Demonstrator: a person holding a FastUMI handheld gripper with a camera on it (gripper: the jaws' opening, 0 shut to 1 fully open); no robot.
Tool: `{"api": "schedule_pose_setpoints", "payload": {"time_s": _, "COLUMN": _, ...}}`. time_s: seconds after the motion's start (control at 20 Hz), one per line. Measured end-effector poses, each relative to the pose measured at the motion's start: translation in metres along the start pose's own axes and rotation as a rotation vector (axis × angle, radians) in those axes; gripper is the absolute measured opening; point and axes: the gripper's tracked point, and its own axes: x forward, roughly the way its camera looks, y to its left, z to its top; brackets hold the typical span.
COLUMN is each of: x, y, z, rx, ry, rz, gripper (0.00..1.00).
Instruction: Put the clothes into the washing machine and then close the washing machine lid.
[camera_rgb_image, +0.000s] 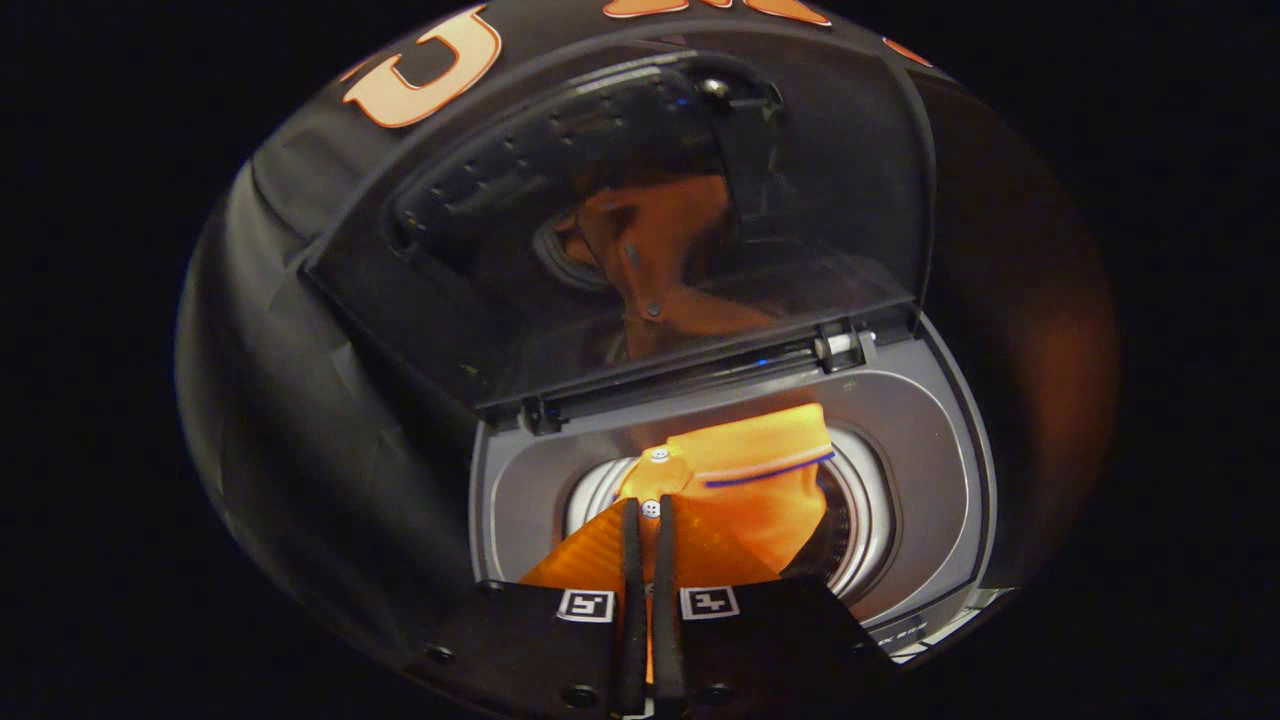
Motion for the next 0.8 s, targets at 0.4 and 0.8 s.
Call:
{"api": "schedule_pose_setpoints", "payload": {"time_s": 0.4, "x": 0.049, "y": -0.033, "z": -0.026, "rx": -0.054, "ry": 0.077, "rz": -0.116, "gripper": 0.11}}
{"api": "schedule_pose_setpoints", "payload": {"time_s": 0.8, "x": 0.062, "y": -0.043, "z": -0.044, "rx": -0.084, "ry": 0.116, "rz": -0.159, "gripper": 0.16}}
